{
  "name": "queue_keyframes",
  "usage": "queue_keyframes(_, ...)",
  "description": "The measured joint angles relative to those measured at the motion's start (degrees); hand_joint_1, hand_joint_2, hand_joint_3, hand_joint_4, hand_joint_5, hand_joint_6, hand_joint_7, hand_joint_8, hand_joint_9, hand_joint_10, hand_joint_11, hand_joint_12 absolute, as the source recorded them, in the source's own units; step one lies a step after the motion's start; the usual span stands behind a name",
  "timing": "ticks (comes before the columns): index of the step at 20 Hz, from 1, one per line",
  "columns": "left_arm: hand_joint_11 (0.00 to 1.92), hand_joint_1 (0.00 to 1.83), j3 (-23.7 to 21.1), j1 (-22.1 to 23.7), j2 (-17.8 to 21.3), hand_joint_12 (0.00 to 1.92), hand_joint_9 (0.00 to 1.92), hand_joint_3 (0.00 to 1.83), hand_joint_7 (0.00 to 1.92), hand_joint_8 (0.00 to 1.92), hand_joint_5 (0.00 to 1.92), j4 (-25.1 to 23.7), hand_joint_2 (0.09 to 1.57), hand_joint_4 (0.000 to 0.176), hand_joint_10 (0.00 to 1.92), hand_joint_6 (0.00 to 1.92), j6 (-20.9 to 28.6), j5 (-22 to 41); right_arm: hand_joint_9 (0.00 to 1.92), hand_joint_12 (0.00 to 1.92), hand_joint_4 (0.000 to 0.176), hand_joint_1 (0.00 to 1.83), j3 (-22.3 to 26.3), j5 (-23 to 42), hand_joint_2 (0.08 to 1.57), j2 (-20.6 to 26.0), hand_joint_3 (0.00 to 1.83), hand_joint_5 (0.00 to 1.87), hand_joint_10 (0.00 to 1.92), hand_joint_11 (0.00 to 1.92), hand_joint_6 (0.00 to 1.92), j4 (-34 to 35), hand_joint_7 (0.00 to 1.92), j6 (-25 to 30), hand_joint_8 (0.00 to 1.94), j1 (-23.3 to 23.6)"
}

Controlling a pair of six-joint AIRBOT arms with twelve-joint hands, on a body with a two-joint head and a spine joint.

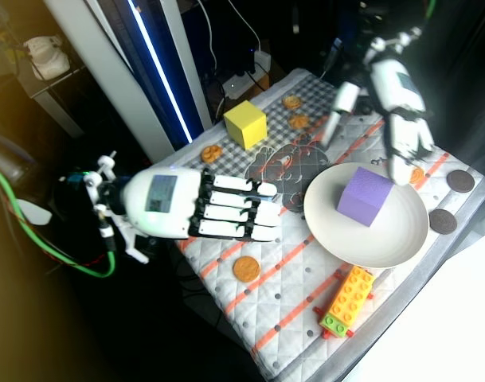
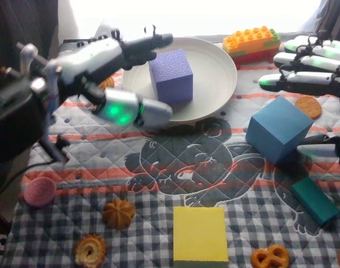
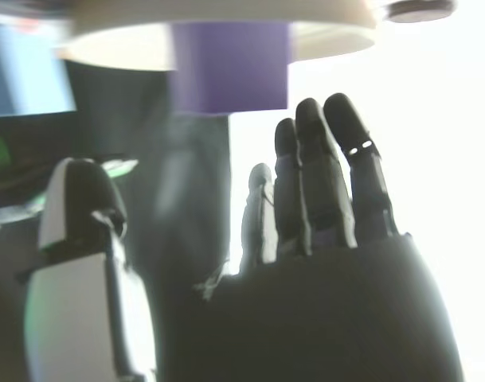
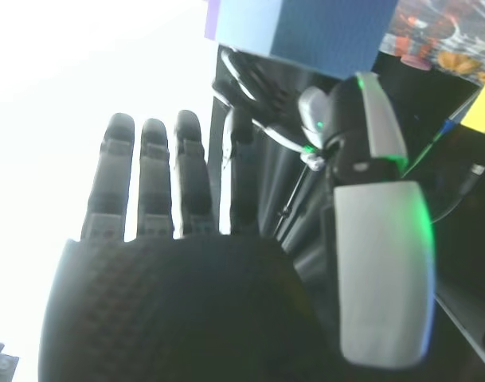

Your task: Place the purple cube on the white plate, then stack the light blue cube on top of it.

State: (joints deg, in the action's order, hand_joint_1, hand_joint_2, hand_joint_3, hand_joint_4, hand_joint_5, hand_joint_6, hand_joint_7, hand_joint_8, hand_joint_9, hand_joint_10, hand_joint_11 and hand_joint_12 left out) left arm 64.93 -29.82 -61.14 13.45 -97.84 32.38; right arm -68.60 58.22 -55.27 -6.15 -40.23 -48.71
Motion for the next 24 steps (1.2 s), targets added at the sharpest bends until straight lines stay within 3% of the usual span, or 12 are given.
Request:
queue_keyframes(1,0.00,0.65,-3.3,-2.8,2.5,1.21,0.36,0.00,0.32,0.01,0.17,0.0,0.87,0.172,0.05,0.00,0.0,2.9,0.11,0.04,0.176,0.69,-0.4,-0.5,0.98,-0.3,0.00,0.17,0.01,0.13,0.00,-0.1,0.13,0.4,0.00,0.0)
queue_keyframes(5,0.00,0.77,-10.4,-8.3,8.6,0.90,0.27,0.00,0.28,0.01,0.20,-1.3,0.88,0.151,0.01,0.00,0.0,10.0,0.03,0.04,0.176,0.75,-1.7,-2.7,0.99,-1.6,0.00,0.19,0.01,0.12,0.01,-0.8,0.05,0.6,0.00,0.5)
queue_keyframes(7,0.00,0.84,-14.0,-11.5,11.4,1.23,0.40,0.00,0.38,0.01,0.21,-2.4,0.86,0.124,0.06,0.00,0.1,14.4,0.08,0.58,0.176,0.77,-3.1,-5.6,0.97,-3.1,0.00,0.23,0.00,0.00,0.00,-1.1,0.07,0.8,0.00,2.1)
queue_keyframes(10,0.00,0.85,-15.8,-13.5,13.0,1.42,0.46,0.00,0.46,0.03,0.28,-3.0,0.86,0.089,0.09,0.01,0.1,16.6,0.15,0.64,0.176,0.88,-4.1,-8.2,0.99,-3.7,0.00,0.25,0.00,0.00,0.00,-2.7,0.18,1.0,0.00,3.6)
queue_keyframes(11,0.00,0.83,-15.8,-13.4,13.0,1.39,0.47,0.00,0.48,0.02,0.28,-2.4,0.87,0.072,0.10,0.01,0.1,17.3,0.34,0.73,0.145,0.96,-4.2,-8.9,1.01,-3.7,0.00,0.36,0.03,0.10,0.01,-3.3,0.34,1.0,0.01,3.8)
queue_keyframes(13,0.00,0.88,-15.7,-13.4,13.0,1.25,0.46,0.00,0.47,0.01,0.28,-2.1,0.87,0.063,0.09,0.00,0.1,18.1,0.75,0.89,0.000,1.10,-4.7,-10.1,1.07,-3.8,0.00,0.72,0.07,0.39,0.03,-3.6,0.75,1.7,0.03,3.8)
queue_keyframes(14,0.00,0.87,-15.7,-13.5,13.0,1.30,0.47,0.00,0.49,0.01,0.29,-2.2,0.87,0.056,0.09,0.00,0.1,18.2,1.08,1.32,0.000,1.23,-5.3,-10.3,1.09,-3.9,0.01,0.89,0.29,0.63,0.70,-3.6,1.04,3.1,0.74,3.8)
queue_keyframes(15,0.00,0.88,-15.7,-13.6,13.0,1.30,0.47,0.00,0.49,0.01,0.31,-2.1,0.87,0.044,0.09,0.01,0.2,18.1,0.99,1.40,0.000,1.35,-5.4,-10.1,1.09,-3.9,0.00,0.89,1.02,0.69,0.87,-3.2,1.10,4.2,0.81,3.8)
queue_keyframes(16,0.00,0.88,-15.7,-13.8,13.0,1.30,0.47,0.00,0.49,0.01,0.31,-1.9,0.87,0.044,0.09,0.01,0.2,18.3,0.99,1.40,0.000,1.35,-5.4,-9.6,1.09,-3.9,0.00,0.89,1.02,0.69,0.87,-3.1,1.10,4.0,0.81,4.1)
queue_keyframes(17,0.00,0.86,-15.7,-14.0,13.0,1.34,0.47,0.00,0.48,0.00,0.30,-1.6,0.89,0.050,0.09,0.00,0.2,18.3,0.89,1.59,0.000,1.26,-5.4,-9.4,1.15,-3.9,0.00,0.87,1.22,0.74,0.98,-3.1,0.98,4.0,1.18,4.2)
queue_keyframes(21,0.00,0.87,-15.7,-14.6,13.0,1.41,0.45,0.00,0.44,0.00,0.28,-0.6,0.90,0.040,0.09,0.00,0.3,18.2,0.89,1.43,0.000,1.22,-5.4,-7.6,1.16,-4.0,0.00,0.86,1.03,0.72,1.03,-4.2,0.95,5.8,1.21,4.7)
queue_keyframes(24,0.00,0.89,-15.7,-14.8,13.0,1.51,0.44,0.00,0.44,0.00,0.28,0.4,0.89,0.059,0.12,0.00,0.3,18.2,0.83,1.31,0.000,1.35,-5.9,-5.1,1.16,-4.5,0.00,0.84,1.36,0.64,1.02,-4.2,0.92,5.9,1.16,8.5)
